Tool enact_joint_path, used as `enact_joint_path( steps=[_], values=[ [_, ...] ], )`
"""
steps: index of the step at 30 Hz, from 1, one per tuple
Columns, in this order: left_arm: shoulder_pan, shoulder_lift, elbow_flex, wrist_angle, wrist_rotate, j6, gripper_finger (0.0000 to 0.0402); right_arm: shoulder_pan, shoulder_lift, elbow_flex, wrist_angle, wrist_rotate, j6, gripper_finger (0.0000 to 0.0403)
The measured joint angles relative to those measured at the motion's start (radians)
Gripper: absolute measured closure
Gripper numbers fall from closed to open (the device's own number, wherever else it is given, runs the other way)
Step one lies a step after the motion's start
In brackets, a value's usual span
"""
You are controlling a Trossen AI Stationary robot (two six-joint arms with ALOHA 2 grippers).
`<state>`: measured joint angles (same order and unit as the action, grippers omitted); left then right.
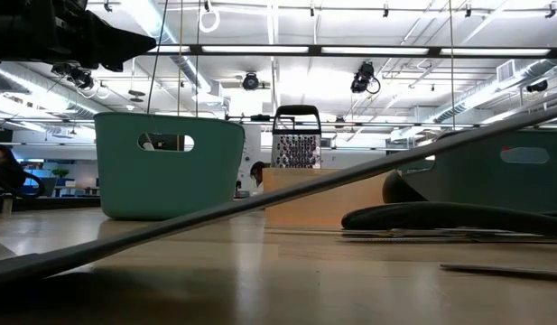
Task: Pick & Place Kitchen Items
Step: Put the yellow table knife into the orange bin
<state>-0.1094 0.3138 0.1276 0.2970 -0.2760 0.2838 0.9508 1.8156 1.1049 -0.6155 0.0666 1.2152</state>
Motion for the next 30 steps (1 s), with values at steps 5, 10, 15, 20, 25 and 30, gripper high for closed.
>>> enact_joint_path(
  steps=[5, 10, 15, 20, 25, 30],
  values=[
    [0.000, 0.000, 0.000, 0.000, 0.000, 0.003, 0.0386, 0.000, 0.043, 0.000, 0.003, -0.021, 0.000, 0.0262],
    [0.000, 0.000, 0.000, 0.000, 0.000, 0.004, 0.0386, 0.000, 0.054, 0.003, 0.003, -0.018, 0.010, 0.0262],
    [0.000, 0.000, 0.000, 0.000, 0.000, 0.003, 0.0386, 0.000, 0.058, 0.004, 0.002, -0.016, 0.009, 0.0272],
    [0.000, 0.000, 0.000, 0.001, 0.000, 0.001, 0.0386, -0.002, 0.058, 0.003, -0.002, -0.001, 0.008, 0.0317],
    [0.000, 0.000, 0.000, 0.000, 0.000, -0.008, 0.0386, -0.005, 0.060, 0.003, -0.001, -0.005, 0.009, 0.0319],
    [0.000, 0.000, 0.000, 0.000, 0.000, -0.008, 0.0386, -0.006, 0.047, -0.001, -0.002, -0.013, 0.011, 0.0319]
  ],
)
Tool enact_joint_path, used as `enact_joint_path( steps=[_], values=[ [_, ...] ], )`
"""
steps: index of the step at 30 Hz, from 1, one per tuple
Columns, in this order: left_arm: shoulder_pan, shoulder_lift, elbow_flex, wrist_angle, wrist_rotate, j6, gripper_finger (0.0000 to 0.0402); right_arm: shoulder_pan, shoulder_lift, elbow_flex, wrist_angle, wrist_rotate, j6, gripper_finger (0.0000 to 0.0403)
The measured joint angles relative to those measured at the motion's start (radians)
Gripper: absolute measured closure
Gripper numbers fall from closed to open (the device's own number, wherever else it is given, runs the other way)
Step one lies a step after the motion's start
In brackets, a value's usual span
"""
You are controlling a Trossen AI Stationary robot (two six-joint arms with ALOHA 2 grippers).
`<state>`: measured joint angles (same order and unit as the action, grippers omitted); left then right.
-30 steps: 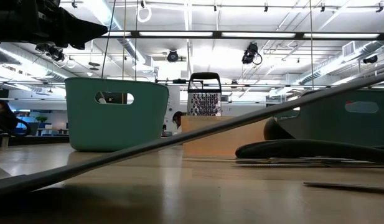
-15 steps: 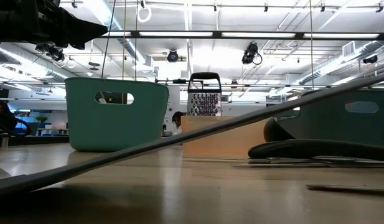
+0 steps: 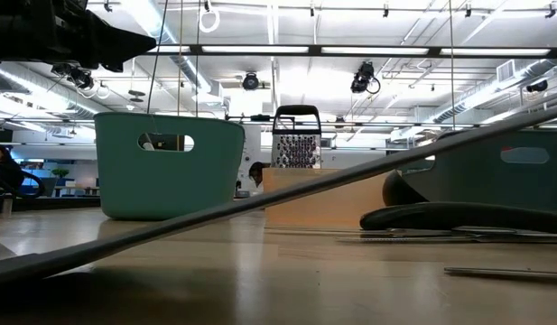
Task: Pick & Place Kitchen Items
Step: Put the yellow table knife into the orange bin
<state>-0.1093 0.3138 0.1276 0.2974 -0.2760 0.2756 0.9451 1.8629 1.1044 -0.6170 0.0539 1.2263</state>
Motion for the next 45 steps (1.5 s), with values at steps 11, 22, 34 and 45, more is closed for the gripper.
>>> enact_joint_path(
  steps=[11, 22, 34, 45],
  values=[
    [0.000, 0.000, 0.000, 0.000, 0.000, 0.000, 0.0386, -0.021, -0.102, -0.002, -0.009, 0.104, -0.062, 0.0319],
    [0.000, 0.000, 0.000, 0.000, 0.000, 0.008, 0.0386, -0.221, -0.126, 0.110, 0.033, 0.088, -0.573, 0.0319],
    [0.000, 0.000, 0.000, 0.000, 0.000, 0.011, 0.0386, -0.521, -0.189, 0.354, 0.104, 0.003, -1.218, 0.0319],
    [0.000, 0.000, 0.000, -0.015, 0.000, 0.009, 0.0386, -0.695, -0.509, 0.274, 0.326, -0.120, -1.405, 0.0319]
  ],
)
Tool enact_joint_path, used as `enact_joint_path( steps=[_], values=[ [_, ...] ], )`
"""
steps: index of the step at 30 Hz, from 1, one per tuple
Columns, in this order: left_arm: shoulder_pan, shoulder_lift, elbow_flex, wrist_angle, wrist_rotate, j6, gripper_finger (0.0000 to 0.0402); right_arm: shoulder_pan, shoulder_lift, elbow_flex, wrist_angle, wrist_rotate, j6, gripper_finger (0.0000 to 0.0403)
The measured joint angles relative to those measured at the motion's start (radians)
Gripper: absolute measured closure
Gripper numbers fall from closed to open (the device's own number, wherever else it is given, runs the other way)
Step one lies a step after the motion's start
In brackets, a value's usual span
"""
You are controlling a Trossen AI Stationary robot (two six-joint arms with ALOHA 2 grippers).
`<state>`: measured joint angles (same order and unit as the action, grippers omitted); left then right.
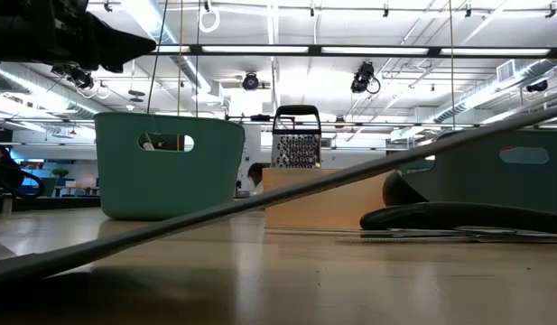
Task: Pick & Place Kitchen Items
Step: Put the yellow table knife into the orange bin
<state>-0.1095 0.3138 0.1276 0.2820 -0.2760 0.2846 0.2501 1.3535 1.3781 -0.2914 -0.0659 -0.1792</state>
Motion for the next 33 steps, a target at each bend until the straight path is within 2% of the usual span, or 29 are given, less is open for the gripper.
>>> enact_joint_path(
  steps=[4, 8, 13, 18, 26, 33],
  values=[
    [0.000, 0.000, 0.000, -0.003, 0.000, 0.003, 0.0386, -0.077, -0.145, -0.097, 0.068, -0.018, -0.016, 0.0319],
    [0.000, 0.000, 0.000, -0.004, 0.000, 0.003, 0.0386, -0.144, -0.321, -0.253, 0.186, -0.006, 0.024, 0.0319],
    [0.000, 0.000, 0.000, -0.004, -0.006, 0.017, 0.0386, -0.169, -0.532, -0.425, 0.173, 0.199, 0.080, 0.0319],
    [0.000, 0.000, 0.000, -0.004, -0.061, 0.034, 0.0386, -0.168, -0.683, -0.605, 0.192, 0.321, 0.140, 0.0319],
    [0.000, 0.000, 0.000, -0.006, -0.076, 0.064, 0.0386, -0.168, -0.934, -0.983, 0.508, 0.337, 0.153, 0.0319],
    [0.000, 0.000, 0.000, -0.013, -0.097, 0.068, 0.0386, -0.168, -1.025, -1.186, 0.721, 0.357, 0.155, 0.0319]
  ],
)
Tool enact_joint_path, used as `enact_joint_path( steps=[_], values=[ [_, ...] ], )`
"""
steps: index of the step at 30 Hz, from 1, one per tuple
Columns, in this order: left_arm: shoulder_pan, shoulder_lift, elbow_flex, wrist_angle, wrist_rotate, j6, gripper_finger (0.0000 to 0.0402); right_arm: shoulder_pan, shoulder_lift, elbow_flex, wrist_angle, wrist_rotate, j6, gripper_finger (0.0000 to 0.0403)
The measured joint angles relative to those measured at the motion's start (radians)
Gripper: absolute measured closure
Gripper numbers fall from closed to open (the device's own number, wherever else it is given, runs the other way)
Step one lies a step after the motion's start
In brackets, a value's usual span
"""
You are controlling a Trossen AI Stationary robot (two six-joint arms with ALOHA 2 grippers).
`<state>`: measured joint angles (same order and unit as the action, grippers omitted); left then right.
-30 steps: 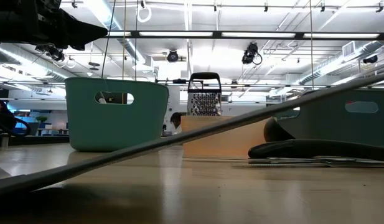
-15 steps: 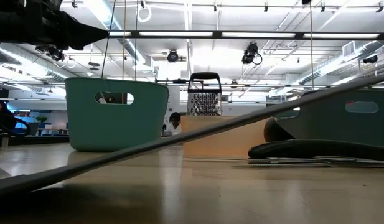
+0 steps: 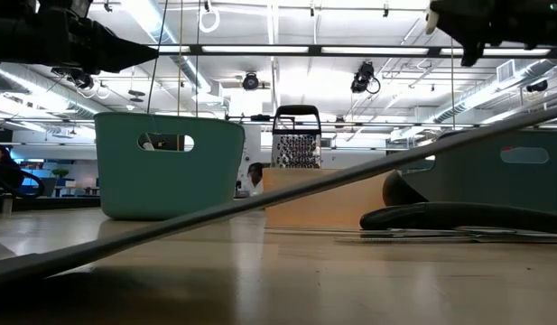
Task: Pick & Place Kitchen Items
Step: Put the yellow table knife into the orange bin
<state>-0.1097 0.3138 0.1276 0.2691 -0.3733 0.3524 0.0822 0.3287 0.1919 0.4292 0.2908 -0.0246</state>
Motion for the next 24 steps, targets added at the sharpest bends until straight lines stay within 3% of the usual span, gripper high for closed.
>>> enact_joint_path(
  steps=[4, 10, 14, 18, 24],
  values=[
    [0.000, 0.000, 0.000, -0.003, 0.000, 0.001, 0.0386, 0.000, -0.009, -0.044, 0.039, 0.035, 0.000, 0.0319],
    [0.000, 0.000, 0.000, -0.003, 0.000, 0.000, 0.0386, -0.003, 0.024, -0.002, -0.012, 0.110, -0.038, 0.0319],
    [0.000, 0.000, 0.000, -0.003, 0.000, 0.000, 0.0386, -0.032, 0.139, 0.133, -0.157, 0.184, -0.051, 0.0319],
    [0.000, 0.000, 0.000, -0.003, -0.004, 0.000, 0.0386, -0.098, 0.316, 0.314, -0.347, 0.186, -0.055, 0.0319],
    [0.000, 0.000, 0.000, -0.014, -0.004, -0.005, 0.0386, -0.225, 0.576, 0.563, -0.585, 0.045, -0.062, 0.0319]
  ],
)
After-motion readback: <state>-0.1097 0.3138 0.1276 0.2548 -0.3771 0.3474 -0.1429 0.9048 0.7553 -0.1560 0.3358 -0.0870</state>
